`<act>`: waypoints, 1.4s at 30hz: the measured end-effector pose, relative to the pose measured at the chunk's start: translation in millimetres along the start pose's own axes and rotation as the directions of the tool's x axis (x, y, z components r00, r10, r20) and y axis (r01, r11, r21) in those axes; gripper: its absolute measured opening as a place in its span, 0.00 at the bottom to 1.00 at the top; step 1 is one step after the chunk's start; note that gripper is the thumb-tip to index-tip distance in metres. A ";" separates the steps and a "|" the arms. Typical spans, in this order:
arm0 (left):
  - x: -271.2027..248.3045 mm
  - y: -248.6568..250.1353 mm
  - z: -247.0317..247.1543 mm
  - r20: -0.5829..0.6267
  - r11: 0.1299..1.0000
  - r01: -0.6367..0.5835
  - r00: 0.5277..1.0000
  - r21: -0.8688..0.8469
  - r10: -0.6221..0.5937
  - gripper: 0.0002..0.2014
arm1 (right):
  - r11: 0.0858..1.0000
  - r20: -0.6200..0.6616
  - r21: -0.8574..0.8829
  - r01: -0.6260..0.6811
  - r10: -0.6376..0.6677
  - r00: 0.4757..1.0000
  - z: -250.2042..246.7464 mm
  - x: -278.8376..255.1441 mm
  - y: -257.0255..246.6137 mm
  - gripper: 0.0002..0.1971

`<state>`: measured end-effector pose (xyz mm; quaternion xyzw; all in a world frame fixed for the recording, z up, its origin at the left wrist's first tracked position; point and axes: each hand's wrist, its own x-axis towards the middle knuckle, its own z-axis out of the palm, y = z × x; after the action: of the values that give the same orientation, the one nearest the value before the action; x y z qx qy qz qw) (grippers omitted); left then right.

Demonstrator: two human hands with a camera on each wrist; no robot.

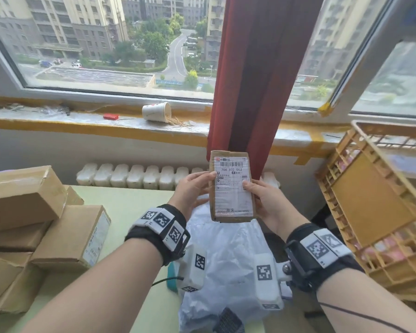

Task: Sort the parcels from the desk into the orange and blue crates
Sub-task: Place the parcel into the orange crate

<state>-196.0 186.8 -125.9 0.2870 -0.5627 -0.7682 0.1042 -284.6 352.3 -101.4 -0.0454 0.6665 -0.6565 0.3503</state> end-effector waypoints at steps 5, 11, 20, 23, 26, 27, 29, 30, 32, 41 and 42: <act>-0.3 -6.5 40.5 0.084 0.998 0.005 0.996 0.064 -0.011 0.20 | 0.999 -0.104 0.007 0.032 -0.031 0.994 -34.1 -28.0 0.1 0.11; -5.9 -17.3 106.9 0.194 0.995 -0.005 0.981 0.098 -0.014 0.23 | 0.997 -0.222 0.036 0.067 -0.058 0.973 -92.1 -60.4 -5.0 0.12; -16.1 -26.3 218.1 0.291 0.987 -0.089 0.956 0.135 0.046 0.22 | 0.993 -0.312 0.030 0.116 -0.101 0.945 -188.6 -89.5 -22.0 0.14; -19.5 -30.5 256.6 0.288 0.984 -0.123 0.954 0.126 0.082 0.23 | 0.992 -0.315 0.002 0.127 -0.120 0.941 -222.7 -96.7 -33.1 0.15; -20.9 -33.2 294.2 0.297 0.982 -0.144 0.949 0.120 0.103 0.21 | 0.988 -0.315 -0.079 0.131 -0.149 0.937 -257.5 -101.7 -44.2 0.15; -21.2 -33.3 309.0 0.296 0.981 -0.152 0.949 0.117 0.112 0.20 | 0.988 -0.317 -0.074 0.133 -0.150 0.937 -270.3 -104.1 -49.5 0.16; -20.8 -32.3 336.8 0.287 0.980 -0.168 0.949 0.110 0.131 0.19 | 0.989 -0.315 -0.036 0.144 -0.148 0.938 -294.8 -106.1 -58.9 0.16; -19.0 -32.3 349.9 0.280 0.979 -0.176 0.950 0.103 0.141 0.19 | 0.989 -0.316 -0.016 0.148 -0.145 0.938 -305.5 -106.9 -64.4 0.15; -17.2 -28.8 374.8 0.250 0.979 -0.188 0.954 0.077 0.164 0.19 | 0.986 -0.320 0.024 0.166 -0.150 0.935 -324.2 -108.0 -77.2 0.15; 4.4 13.8 458.7 0.210 0.982 -0.168 0.967 0.083 0.148 0.10 | 0.980 -0.299 -0.032 0.197 -0.198 0.934 -388.6 -102.5 -137.3 0.14; 8.1 13.0 463.8 0.215 0.979 -0.163 0.967 0.123 0.134 0.09 | 0.983 -0.300 -0.061 0.173 -0.183 0.936 -396.4 -99.9 -140.1 0.13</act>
<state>-463.7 551.6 -22.8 0.1696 -0.6427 -0.7425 0.0827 -474.4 719.8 23.9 -0.0096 0.7167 -0.6732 0.1818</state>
